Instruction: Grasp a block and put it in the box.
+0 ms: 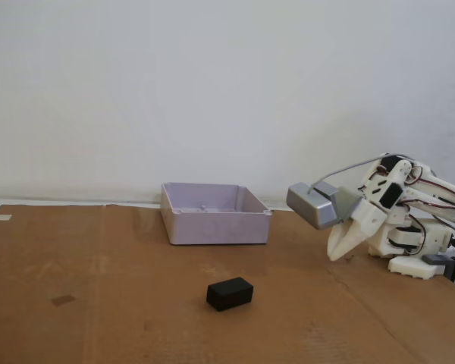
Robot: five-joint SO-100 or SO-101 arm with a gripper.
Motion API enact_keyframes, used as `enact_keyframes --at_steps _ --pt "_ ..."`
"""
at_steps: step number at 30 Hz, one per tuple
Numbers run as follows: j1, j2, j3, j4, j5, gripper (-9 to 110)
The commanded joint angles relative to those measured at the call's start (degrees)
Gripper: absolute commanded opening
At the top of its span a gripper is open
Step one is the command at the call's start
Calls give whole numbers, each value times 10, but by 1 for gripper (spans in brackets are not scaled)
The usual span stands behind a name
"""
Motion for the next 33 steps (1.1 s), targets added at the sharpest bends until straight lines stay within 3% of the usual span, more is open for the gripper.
enact_keyframes --at_steps 1,16,33 --pt "6 2 24 98 8 0" --pt "3 -7 24 83 10 0" --pt "2 -9 24 -197 5 0"
